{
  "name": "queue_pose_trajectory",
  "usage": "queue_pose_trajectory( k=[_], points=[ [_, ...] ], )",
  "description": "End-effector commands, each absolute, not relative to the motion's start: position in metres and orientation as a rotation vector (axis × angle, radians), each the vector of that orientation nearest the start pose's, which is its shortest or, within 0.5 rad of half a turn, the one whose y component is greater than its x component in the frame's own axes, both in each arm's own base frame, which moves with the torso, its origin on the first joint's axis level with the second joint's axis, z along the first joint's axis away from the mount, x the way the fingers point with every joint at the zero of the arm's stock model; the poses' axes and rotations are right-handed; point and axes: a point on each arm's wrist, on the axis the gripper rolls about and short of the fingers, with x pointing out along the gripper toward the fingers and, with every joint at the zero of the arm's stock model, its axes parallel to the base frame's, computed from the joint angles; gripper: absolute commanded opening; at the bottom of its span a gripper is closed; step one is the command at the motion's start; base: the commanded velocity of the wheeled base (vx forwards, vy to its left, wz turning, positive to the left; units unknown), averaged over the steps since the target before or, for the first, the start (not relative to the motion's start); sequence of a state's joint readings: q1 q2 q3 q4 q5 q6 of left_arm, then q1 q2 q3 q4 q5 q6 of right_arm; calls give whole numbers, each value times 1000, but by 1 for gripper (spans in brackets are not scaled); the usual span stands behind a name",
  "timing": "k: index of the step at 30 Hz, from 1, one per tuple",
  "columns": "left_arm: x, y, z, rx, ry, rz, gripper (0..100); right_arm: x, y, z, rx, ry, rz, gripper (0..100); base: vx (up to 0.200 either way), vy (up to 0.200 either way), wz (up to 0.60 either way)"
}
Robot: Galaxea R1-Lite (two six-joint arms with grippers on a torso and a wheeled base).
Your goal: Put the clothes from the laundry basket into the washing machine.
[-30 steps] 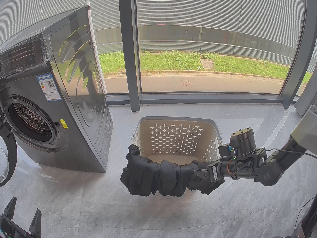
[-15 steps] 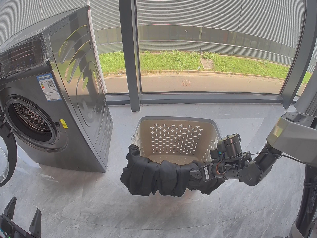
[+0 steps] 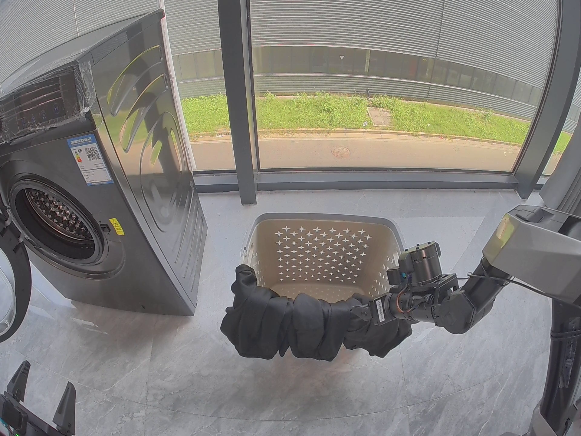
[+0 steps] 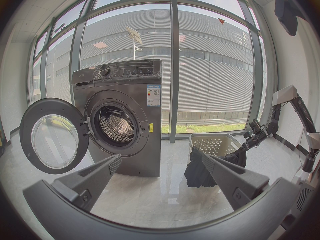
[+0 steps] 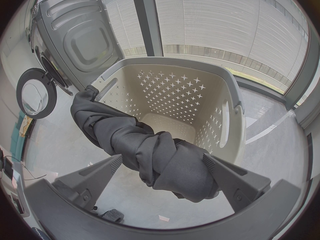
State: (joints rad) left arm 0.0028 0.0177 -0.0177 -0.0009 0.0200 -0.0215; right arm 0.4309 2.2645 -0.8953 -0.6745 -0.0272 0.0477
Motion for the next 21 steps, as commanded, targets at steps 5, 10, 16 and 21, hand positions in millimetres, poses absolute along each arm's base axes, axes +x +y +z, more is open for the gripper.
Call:
queue_pose_trajectory(
  k=[5, 10, 16, 21],
  points=[
    [-23, 0, 76, -21, -2, 25, 100, 350, 159, 4, -113, 692, 370, 100, 0, 0, 0],
    [-23, 0, 76, -20, -2, 26, 100, 350, 161, 0, -117, 700, 371, 100, 0, 0, 0],
    [-23, 0, 76, -21, -2, 26, 100, 349, 163, -9, -125, 722, 375, 100, 0, 0, 0],
    [-23, 0, 76, -21, -2, 26, 100, 352, 165, -14, -125, 724, 375, 100, 0, 0, 0]
  ],
)
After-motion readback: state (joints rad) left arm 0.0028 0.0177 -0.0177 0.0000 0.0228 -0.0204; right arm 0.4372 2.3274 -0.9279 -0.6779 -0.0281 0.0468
